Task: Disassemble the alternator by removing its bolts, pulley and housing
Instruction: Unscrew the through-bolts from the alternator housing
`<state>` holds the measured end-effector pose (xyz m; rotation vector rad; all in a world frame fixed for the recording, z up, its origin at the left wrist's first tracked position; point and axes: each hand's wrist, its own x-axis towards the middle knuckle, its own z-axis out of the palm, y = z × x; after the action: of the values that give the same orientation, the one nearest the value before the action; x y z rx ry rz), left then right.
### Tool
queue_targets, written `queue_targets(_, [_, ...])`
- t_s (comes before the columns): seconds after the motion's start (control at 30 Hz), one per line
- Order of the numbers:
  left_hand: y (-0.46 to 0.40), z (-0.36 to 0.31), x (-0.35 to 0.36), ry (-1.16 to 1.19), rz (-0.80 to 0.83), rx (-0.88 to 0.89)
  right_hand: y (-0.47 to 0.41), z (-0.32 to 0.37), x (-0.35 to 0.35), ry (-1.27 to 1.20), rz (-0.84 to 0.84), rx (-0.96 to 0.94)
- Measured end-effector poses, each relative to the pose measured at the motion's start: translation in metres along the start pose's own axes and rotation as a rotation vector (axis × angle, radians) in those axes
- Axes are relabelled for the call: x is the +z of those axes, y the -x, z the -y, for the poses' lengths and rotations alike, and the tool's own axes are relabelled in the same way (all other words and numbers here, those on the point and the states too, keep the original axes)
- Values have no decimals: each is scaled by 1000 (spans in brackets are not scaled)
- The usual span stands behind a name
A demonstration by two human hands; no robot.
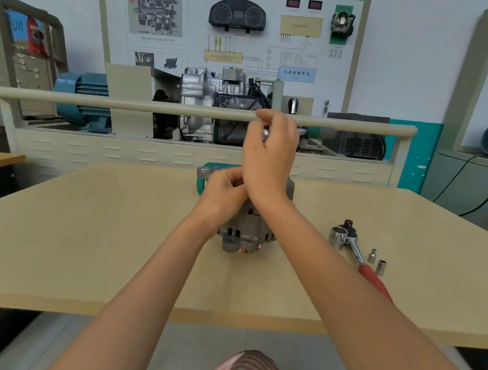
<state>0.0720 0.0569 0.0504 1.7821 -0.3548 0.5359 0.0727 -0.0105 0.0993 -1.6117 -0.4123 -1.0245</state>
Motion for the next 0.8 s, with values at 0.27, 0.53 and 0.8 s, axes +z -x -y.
queue_targets(0.27, [-3,3,3,0,47,65,-36,12,-11,-449,-271,761])
queue_targets(0.53, [0,-1,2,50,37,31,-49,9,-14,-822,-36,973])
queue_targets(0.8, [-4,-9,-9,3,166,-109,-64,0,-14,-795,606,1097])
